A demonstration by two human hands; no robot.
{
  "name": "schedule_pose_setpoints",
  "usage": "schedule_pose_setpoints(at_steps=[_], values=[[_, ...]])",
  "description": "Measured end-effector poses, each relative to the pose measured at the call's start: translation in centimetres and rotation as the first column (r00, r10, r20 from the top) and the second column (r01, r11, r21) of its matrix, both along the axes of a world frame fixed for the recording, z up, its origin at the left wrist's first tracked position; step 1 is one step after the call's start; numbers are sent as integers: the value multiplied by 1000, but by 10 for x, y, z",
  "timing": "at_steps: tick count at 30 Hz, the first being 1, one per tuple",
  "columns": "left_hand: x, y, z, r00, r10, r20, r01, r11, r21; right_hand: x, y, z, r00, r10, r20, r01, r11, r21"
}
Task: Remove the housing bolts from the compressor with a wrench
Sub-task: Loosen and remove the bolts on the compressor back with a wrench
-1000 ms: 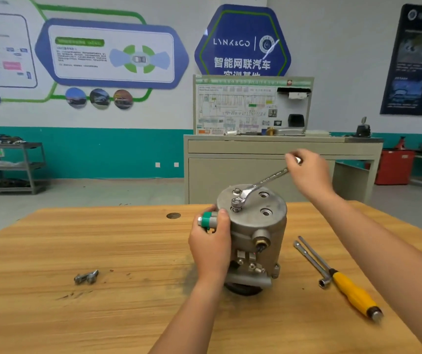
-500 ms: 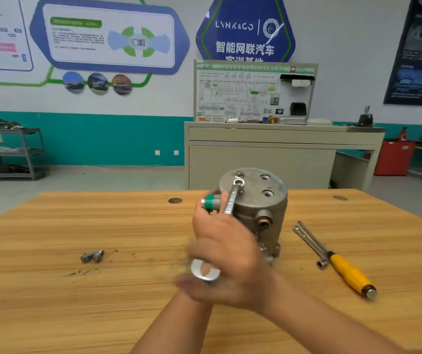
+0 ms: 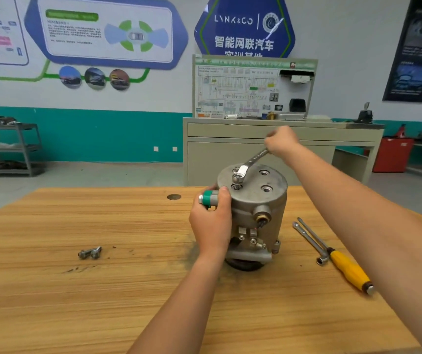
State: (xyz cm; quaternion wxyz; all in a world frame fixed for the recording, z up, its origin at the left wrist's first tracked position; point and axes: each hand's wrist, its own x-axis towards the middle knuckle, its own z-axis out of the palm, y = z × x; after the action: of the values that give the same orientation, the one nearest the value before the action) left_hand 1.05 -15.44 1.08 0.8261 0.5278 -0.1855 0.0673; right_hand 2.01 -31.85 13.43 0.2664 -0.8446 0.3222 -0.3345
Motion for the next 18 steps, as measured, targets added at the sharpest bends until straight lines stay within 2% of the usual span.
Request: schedule_pose_setpoints(at_steps=[2, 4, 7, 11, 13, 15, 17, 18], values=[[0, 0, -1, 1000, -3, 0, 3, 1000, 4, 28, 12, 14, 978, 31, -208, -58, 990, -127], [-1, 1, -2, 1000, -6, -2, 6, 1000, 0, 45, 29, 22, 930, -6, -367, -102, 956, -275], [-4, 0, -3, 1000, -17, -2, 17, 1000, -21, 58, 60, 25, 892, -39, -450, -158, 907, -391], [-7, -7, -3, 999, -41, -7, 41, 999, 7, 66, 114, 19, 850, -81, -521, -270, 782, -562], [-8, -10, -4, 1000, 12, 18, -12, 999, 47, 56, 153, 13, 862, 31, -506, -365, 732, -575], [-8, -11, -3, 1000, 0, -7, 0, 998, 56, 33, 192, -7, 860, 226, -458, -478, 674, -564], [-7, -12, 1, 995, -7, -96, 8, 1000, 11, -7, 218, -48, 826, 462, -323, -541, 488, -685], [-4, -13, 1, 990, 54, -129, -52, 998, 20, -35, 222, -69, 782, 576, -237, -524, 401, -752]])
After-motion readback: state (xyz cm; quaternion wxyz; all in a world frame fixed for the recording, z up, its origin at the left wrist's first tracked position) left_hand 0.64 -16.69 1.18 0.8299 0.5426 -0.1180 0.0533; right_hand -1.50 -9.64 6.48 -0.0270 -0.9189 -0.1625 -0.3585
